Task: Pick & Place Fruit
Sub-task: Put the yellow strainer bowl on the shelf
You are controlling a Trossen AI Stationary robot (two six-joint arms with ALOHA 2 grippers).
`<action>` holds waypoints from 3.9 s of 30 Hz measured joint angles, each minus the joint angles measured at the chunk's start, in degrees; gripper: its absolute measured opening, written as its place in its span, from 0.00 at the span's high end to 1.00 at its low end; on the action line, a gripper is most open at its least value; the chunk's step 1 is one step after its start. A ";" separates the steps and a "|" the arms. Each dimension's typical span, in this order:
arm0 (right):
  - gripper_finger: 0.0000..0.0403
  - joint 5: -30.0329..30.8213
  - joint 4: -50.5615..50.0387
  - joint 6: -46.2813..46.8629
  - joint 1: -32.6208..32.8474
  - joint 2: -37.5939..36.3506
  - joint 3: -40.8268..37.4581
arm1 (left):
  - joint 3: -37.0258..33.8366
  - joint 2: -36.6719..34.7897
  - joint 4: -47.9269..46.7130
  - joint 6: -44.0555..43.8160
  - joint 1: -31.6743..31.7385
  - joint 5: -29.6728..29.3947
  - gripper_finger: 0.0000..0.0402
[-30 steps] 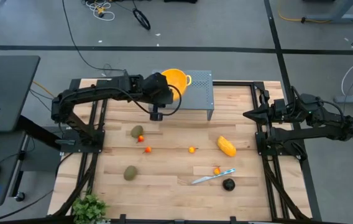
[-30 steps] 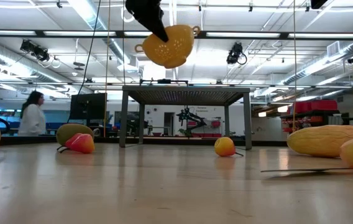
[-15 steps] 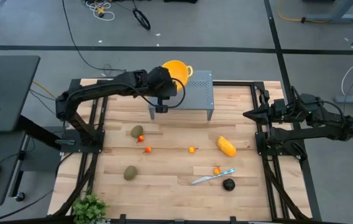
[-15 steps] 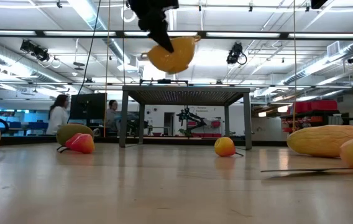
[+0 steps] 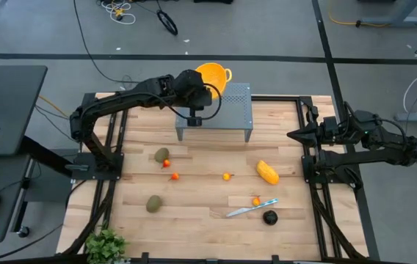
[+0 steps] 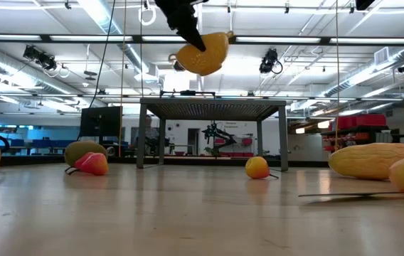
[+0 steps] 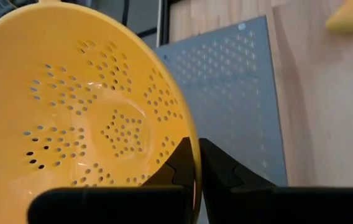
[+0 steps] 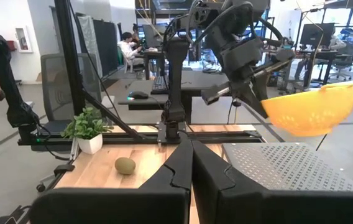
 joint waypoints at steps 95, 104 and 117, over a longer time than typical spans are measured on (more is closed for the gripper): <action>0.98 0.00 -0.02 0.00 0.00 -0.01 -0.02 | 17.37 15.02 -18.96 -4.24 1.58 1.56 0.97; 0.98 0.00 -0.02 0.00 0.01 0.00 -0.02 | 17.34 17.04 -23.82 -5.81 -1.11 -1.84 0.97; 0.98 0.00 -0.01 0.00 0.00 0.00 -0.02 | 17.35 17.21 -20.09 -4.36 -1.36 0.98 0.97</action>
